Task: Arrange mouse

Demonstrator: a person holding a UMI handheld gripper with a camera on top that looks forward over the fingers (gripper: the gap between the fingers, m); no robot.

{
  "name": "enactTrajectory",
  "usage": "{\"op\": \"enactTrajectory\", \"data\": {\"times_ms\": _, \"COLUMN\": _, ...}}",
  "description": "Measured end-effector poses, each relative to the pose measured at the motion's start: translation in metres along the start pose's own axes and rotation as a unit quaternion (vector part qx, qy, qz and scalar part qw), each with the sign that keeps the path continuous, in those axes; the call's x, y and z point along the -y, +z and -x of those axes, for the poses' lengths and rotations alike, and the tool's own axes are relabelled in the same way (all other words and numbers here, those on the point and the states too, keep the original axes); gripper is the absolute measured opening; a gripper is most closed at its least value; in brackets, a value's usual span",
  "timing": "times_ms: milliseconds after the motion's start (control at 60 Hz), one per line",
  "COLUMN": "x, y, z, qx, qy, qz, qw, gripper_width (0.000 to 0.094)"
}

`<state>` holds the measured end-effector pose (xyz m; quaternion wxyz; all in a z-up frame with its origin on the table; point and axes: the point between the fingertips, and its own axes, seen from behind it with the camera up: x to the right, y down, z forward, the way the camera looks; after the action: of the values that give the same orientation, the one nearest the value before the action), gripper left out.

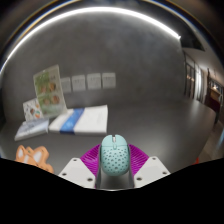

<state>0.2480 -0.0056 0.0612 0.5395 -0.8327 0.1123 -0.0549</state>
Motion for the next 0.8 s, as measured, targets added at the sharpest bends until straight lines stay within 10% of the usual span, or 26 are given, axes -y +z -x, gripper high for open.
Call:
{"op": "enactTrajectory", "data": {"times_ms": 250, "x": 0.100, "y": -0.107, "z": 0.228, "qx": 0.062, "qy": -0.028, "qz": -0.128, "qw": 0.989, "gripper_width": 0.0371}}
{"op": "enactTrajectory", "data": {"times_ms": 500, "x": -0.071, "y": -0.073, "z": 0.368, "qx": 0.081, "qy": -0.042, "qz": 0.014, "qw": 0.996, "gripper_width": 0.0374}}
{"op": "enactTrajectory", "data": {"times_ms": 800, "x": -0.109, "y": -0.054, "z": 0.358, "qx": 0.037, "qy": -0.069, "qz": 0.043, "qw": 0.996, "gripper_width": 0.0494}}
